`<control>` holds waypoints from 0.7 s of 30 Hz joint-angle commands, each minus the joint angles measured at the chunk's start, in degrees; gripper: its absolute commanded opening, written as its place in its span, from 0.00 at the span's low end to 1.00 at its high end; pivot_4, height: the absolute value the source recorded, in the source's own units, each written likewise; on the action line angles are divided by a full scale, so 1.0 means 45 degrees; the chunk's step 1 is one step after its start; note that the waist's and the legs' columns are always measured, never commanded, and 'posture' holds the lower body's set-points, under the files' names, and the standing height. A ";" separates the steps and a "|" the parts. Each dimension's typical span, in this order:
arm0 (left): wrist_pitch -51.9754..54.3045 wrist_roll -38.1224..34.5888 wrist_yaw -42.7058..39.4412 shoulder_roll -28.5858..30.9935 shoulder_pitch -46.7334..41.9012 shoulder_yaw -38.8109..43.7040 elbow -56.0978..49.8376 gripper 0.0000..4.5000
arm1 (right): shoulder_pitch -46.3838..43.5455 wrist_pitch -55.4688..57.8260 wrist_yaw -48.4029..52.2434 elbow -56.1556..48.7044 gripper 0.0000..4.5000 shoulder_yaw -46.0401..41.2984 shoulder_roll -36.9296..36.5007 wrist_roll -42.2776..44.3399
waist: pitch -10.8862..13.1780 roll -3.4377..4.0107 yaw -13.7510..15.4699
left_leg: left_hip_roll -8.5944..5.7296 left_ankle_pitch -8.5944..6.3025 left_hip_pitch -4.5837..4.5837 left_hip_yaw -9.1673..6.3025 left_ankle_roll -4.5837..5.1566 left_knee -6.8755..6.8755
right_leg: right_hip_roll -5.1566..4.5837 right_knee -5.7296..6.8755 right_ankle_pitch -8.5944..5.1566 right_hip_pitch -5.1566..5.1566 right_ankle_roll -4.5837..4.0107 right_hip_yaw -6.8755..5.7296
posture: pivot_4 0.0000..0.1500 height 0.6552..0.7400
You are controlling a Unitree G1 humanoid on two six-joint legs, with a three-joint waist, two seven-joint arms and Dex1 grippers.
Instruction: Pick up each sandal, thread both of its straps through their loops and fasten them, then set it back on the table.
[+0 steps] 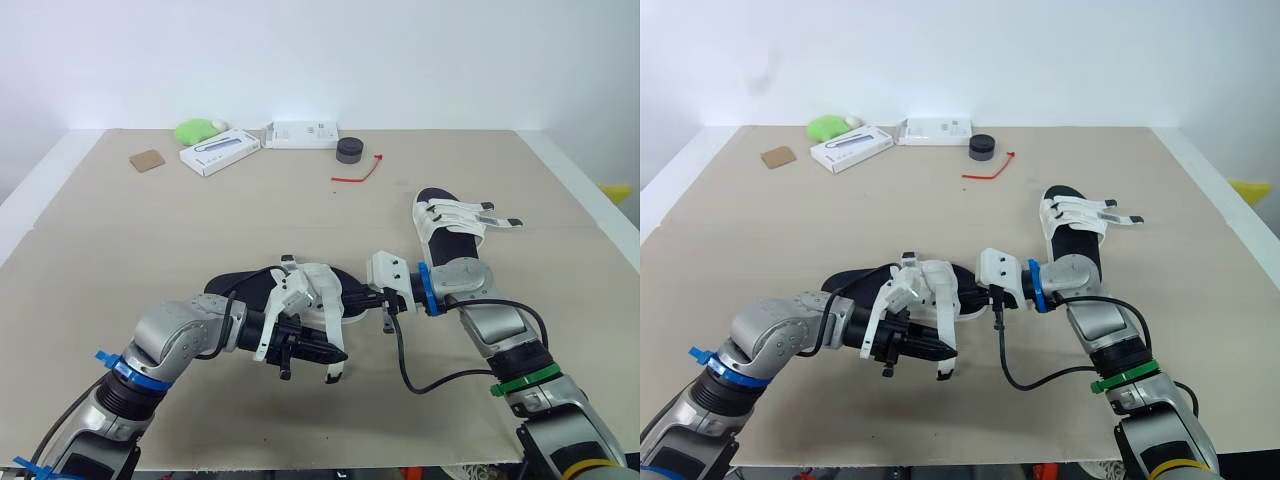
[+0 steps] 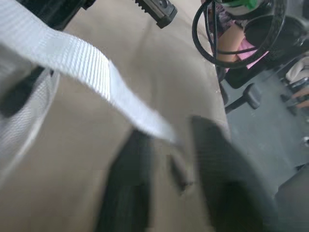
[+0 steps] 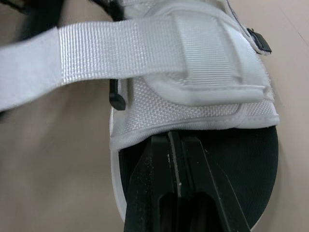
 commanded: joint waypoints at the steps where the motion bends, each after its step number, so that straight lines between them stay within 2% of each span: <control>1: 0.0132 0.0339 -0.0040 0.0325 -0.0073 -0.0225 0.0036 0.01 | 0.0108 0.0121 -0.0074 0.0018 0.00 0.0077 -0.0149 -0.0204 | 0.0000 -0.0001 -0.0001 | 0.0001 0.0000 -0.0001 -0.0002 0.0000 0.0000 | 0.0002 0.0000 0.0000 -0.0001 -0.0001 0.0000 | 1.00 1.00; 6: 0.0348 0.0267 0.0110 0.0154 -0.0193 0.0015 0.0379 0.01 | 0.0089 0.0099 -0.0089 0.0046 0.00 0.0071 -0.0152 -0.0217 | 0.0000 0.0000 0.0000 | 0.0003 0.0000 0.0000 -0.0001 0.0000 -0.0001 | 0.0002 0.0000 -0.0002 0.0000 -0.0001 0.0001 | 1.00 1.00; 9: 0.0660 -0.0608 -0.0341 0.0208 -0.0453 0.0852 0.0349 0.01 | 0.0055 0.0106 -0.0083 0.0048 0.00 0.0079 -0.0146 -0.0213 | 0.0000 -0.0001 0.0000 | 0.0001 0.0001 0.0001 -0.0001 -0.0001 0.0000 | 0.0000 0.0000 0.0000 0.0000 -0.0001 0.0001 | 1.00 1.00; 16: 0.1517 -0.2173 -0.1909 0.1342 -0.1545 0.2191 0.0410 0.01 | 0.0003 0.0055 -0.0069 0.0104 0.00 0.0100 -0.0163 -0.0231 | 0.0002 -0.0001 -0.0011 | 0.0007 0.0001 -0.0012 -0.0005 -0.0002 -0.0001 | 0.0009 -0.0002 -0.0003 -0.0012 -0.0003 -0.0004 | 1.00 1.00; 21: 0.1515 -0.2073 -0.2282 0.1875 -0.2300 0.2233 0.0656 0.01 | -0.0005 0.0006 -0.0058 0.0119 0.00 0.0104 -0.0153 -0.0239 | 0.0003 -0.0001 -0.0030 | 0.0004 -0.0002 -0.0019 -0.0001 -0.0005 -0.0005 | 0.0004 -0.0011 -0.0008 -0.0014 0.0004 0.0001 | 1.00 1.00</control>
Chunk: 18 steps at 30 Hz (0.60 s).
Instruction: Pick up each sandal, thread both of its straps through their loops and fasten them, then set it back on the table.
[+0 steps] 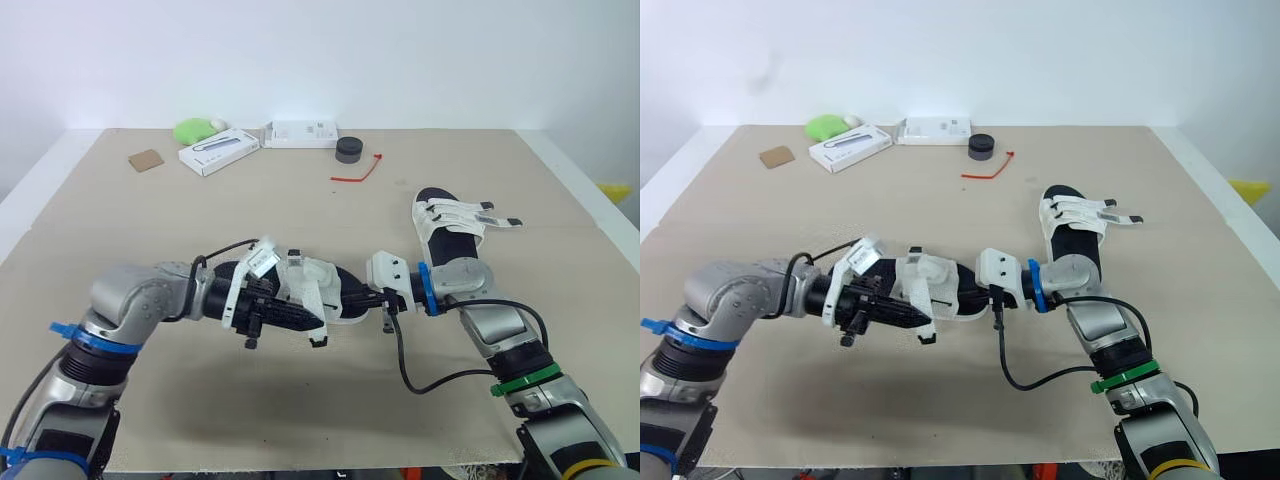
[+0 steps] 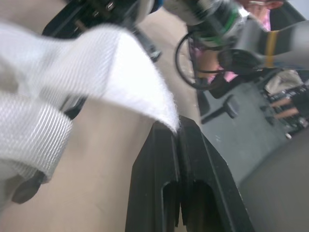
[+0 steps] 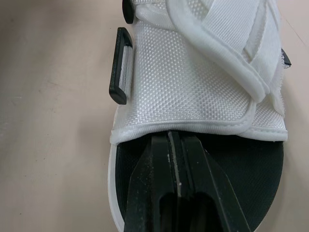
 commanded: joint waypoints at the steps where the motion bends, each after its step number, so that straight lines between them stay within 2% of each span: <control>1: -0.0146 -0.0064 -0.0318 0.0144 -0.0648 0.0228 0.0088 0.01 | -0.0006 0.0050 -0.0034 0.0128 0.00 0.0102 -0.0140 -0.0242 | 0.0000 0.0000 0.0001 | 0.0000 0.0000 -0.0004 -0.0002 0.0000 0.0000 | 0.0000 0.0000 0.0000 -0.0002 0.0000 -0.0001 | 1.00 1.00; 6: -0.1057 0.0711 -0.0456 -0.0036 -0.1636 0.0101 0.1235 0.01 | -0.0003 -0.0018 -0.0021 0.0170 0.00 0.0102 -0.0149 -0.0255 | 0.0000 0.0000 0.0005 | -0.0002 0.0000 -0.0009 -0.0005 -0.0001 0.0000 | 0.0001 0.0000 0.0001 -0.0006 -0.0003 -0.0004 | 1.00 1.00; 18: -0.4265 0.3804 -0.3084 -0.1150 -0.4335 -0.1714 0.6197 0.01 | 0.0003 -0.0136 -0.0095 0.0216 0.00 0.0118 -0.0105 -0.0307 | 0.0000 -0.0001 -0.0006 | -0.0032 0.0001 -0.0027 0.0002 -0.0001 0.0001 | 0.0000 -0.0005 0.0043 -0.0016 -0.0062 0.0001 | 1.00 1.00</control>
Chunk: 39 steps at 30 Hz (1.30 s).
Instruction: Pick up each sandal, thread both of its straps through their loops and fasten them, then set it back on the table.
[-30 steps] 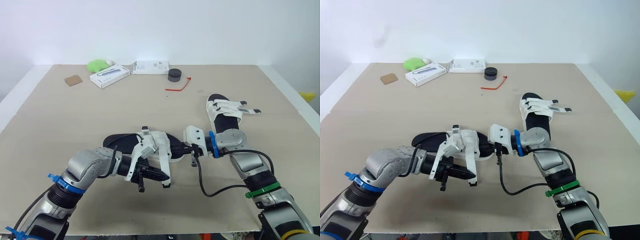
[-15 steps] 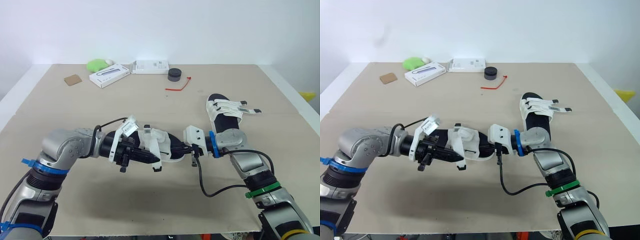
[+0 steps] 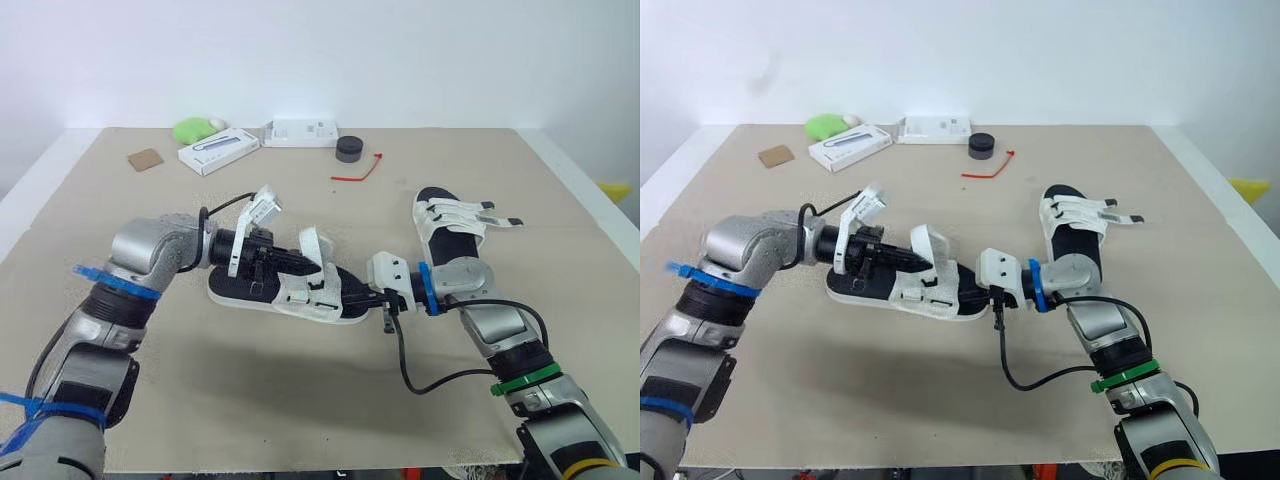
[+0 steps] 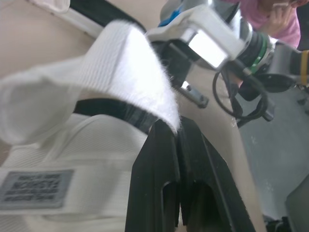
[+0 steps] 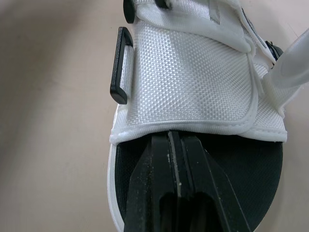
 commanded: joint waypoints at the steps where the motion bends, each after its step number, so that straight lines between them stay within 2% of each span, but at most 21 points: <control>1: -0.0933 0.0807 -0.1084 -0.0438 -0.0881 -0.0477 0.1151 0.01 | 0.0065 0.0082 -0.0153 0.0093 0.00 0.0117 -0.0099 -0.0303 | 0.0000 0.0000 -0.0008 | -0.0006 0.0000 -0.0001 0.0004 0.0000 0.0000 | 0.0000 0.0000 -0.0002 -0.0001 0.0005 0.0004 | 1.00 1.00; 10: -0.0715 0.1368 -0.3091 -0.0853 -0.1402 -0.1403 0.1942 0.01 | 0.0287 0.0237 -0.0346 -0.0214 0.00 0.0044 -0.0154 -0.0277 | 0.0001 -0.0001 -0.0043 | -0.0013 -0.0003 -0.0014 0.0001 0.0005 0.0000 | 0.0003 -0.0001 -0.0034 -0.0011 0.0056 0.0008 | 1.00 1.00; 30: -0.0839 0.2632 -0.3534 -0.1380 -0.1735 -0.1533 0.2842 0.01 | 0.0244 0.0249 -0.0481 -0.0137 0.00 0.0074 -0.0070 -0.0297 | 0.0000 -0.0001 -0.0044 | 0.0012 -0.0004 -0.0015 -0.0002 0.0007 0.0000 | 0.0004 0.0001 -0.0041 -0.0012 0.0070 0.0008 | 1.00 1.00; 39: -0.1967 0.3674 -0.3542 -0.1925 -0.1826 -0.1787 0.3765 0.01 | 0.0223 0.0218 -0.0479 -0.0065 0.00 0.0066 -0.0093 -0.0322 | 0.0000 -0.0001 -0.0042 | 0.0009 -0.0004 -0.0013 0.0000 0.0007 0.0000 | 0.0002 0.0001 -0.0041 -0.0009 0.0071 0.0009 | 1.00 1.00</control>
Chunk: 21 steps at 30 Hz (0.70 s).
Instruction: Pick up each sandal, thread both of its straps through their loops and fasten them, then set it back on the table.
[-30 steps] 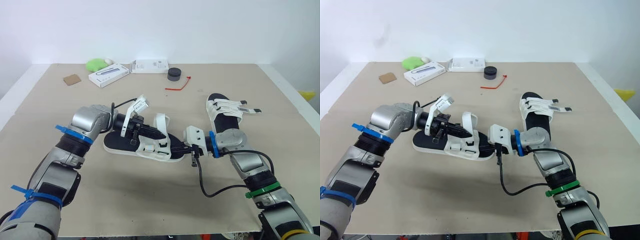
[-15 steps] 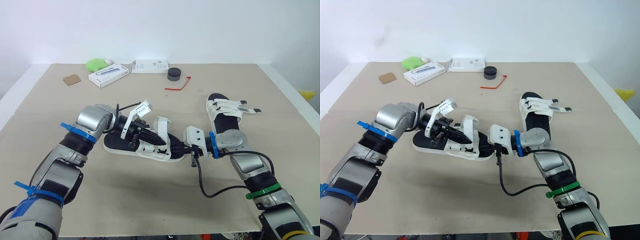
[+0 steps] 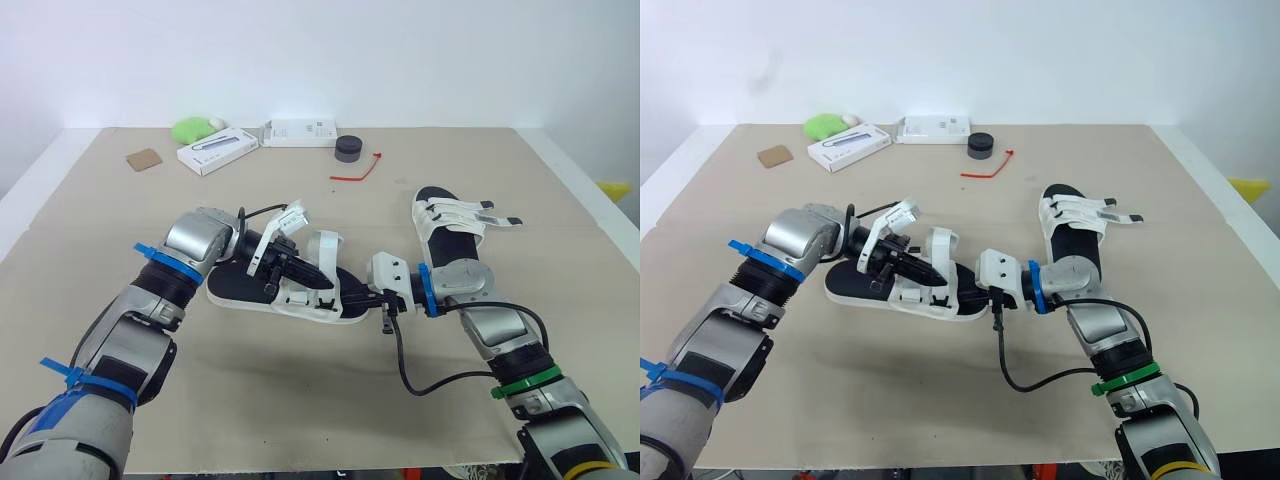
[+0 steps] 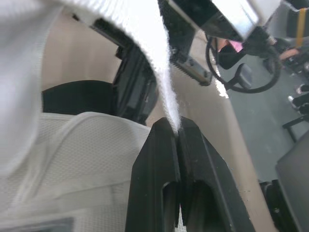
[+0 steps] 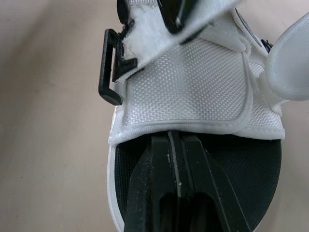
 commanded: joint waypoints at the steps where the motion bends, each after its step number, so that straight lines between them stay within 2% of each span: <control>1: -0.0400 0.0477 -0.0189 -0.0209 -0.0199 -0.0255 0.0203 0.01 | 0.0032 0.0094 -0.0206 0.0221 0.00 0.0087 -0.0093 -0.0325 | 0.0000 0.0000 0.0001 | -0.0001 0.0000 0.0000 0.0000 0.0000 0.0000 | 0.0000 0.0000 0.0000 0.0001 0.0000 0.0000 | 1.00 1.00; 7: -0.1278 0.1104 -0.0538 -0.0295 -0.0137 -0.0460 0.0385 0.01 | 0.0060 0.0130 -0.0233 0.0159 0.00 0.0078 -0.0115 -0.0322 | 0.0000 0.0000 0.0000 | -0.0001 0.0000 0.0000 0.0001 0.0001 0.0000 | 0.0000 0.0000 0.0001 0.0000 0.0001 0.0004 | 1.00 1.00; 21: -0.1908 0.1668 -0.0874 -0.0018 0.0349 -0.0731 -0.1350 0.01 | -0.0087 0.0049 -0.0215 0.0369 0.00 0.0108 -0.0072 -0.0335 | 0.0000 0.0000 0.0000 | 0.0002 -0.0001 0.0001 0.0005 0.0002 0.0000 | 0.0001 0.0001 0.0002 0.0000 0.0004 0.0010 | 1.00 1.00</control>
